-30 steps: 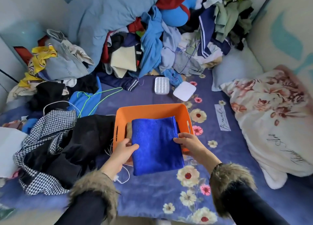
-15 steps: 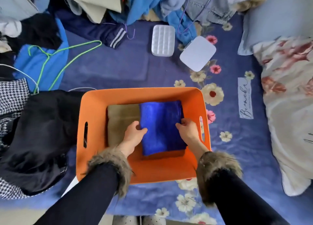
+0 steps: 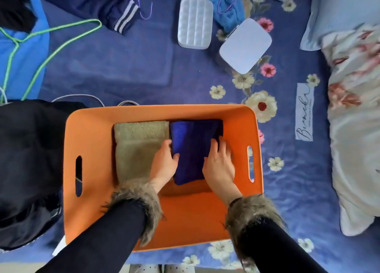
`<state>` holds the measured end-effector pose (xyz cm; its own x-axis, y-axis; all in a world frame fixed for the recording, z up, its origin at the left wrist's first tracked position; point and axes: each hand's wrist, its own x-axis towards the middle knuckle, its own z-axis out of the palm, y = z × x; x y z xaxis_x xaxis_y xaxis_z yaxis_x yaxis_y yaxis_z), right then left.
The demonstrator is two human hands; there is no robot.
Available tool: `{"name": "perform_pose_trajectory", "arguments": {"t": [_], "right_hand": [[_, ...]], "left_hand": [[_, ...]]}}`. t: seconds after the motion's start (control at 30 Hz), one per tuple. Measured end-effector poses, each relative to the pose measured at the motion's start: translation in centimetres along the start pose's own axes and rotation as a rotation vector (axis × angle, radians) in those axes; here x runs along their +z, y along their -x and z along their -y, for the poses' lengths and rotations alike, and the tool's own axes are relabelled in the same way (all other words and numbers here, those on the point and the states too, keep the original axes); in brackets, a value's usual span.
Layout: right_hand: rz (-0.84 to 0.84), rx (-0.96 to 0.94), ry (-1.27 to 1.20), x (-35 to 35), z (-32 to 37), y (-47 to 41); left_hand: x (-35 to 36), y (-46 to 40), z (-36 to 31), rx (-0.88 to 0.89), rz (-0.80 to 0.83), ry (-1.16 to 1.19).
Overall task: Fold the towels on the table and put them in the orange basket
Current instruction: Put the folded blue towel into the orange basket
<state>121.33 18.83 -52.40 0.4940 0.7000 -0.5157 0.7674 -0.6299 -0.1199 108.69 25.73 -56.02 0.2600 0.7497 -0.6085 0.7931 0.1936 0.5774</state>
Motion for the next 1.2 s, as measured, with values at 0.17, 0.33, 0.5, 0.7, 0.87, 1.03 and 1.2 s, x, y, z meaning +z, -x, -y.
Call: {"name": "perform_pose_trajectory", "arguments": {"t": [0.17,0.33,0.5,0.7,0.87,1.03,1.2], "right_hand": [[-0.154,-0.388,0.383,0.5,0.7,-1.3],[0.120,-0.307,0.624,0.8,-1.3,-4.5],[0.237,-0.289,0.767,2.4,-2.3,-7.0],[0.243,-0.295,0.832,2.6,-1.9,-7.3],[0.229,-0.307,0.624,0.8,-1.3,-4.0],[0.237,-0.234,0.202,-3.2,0.9,2.1],[0.166,-0.430,0.081,-7.3,5.6,9.1]], "left_hand": [[-0.6,0.6,0.1,0.542,-0.158,-0.573],[-0.1,-1.7,2.1,0.566,0.107,-1.010],[1.0,-4.0,2.4,0.543,0.115,-1.084],[1.0,-4.5,1.3,0.487,0.179,-1.133],[-1.6,-2.0,0.1,0.459,0.232,-0.984],[-6.1,5.7,1.0,0.309,0.054,-0.478],[-12.3,15.5,1.5,0.368,-0.239,-0.228]]}}
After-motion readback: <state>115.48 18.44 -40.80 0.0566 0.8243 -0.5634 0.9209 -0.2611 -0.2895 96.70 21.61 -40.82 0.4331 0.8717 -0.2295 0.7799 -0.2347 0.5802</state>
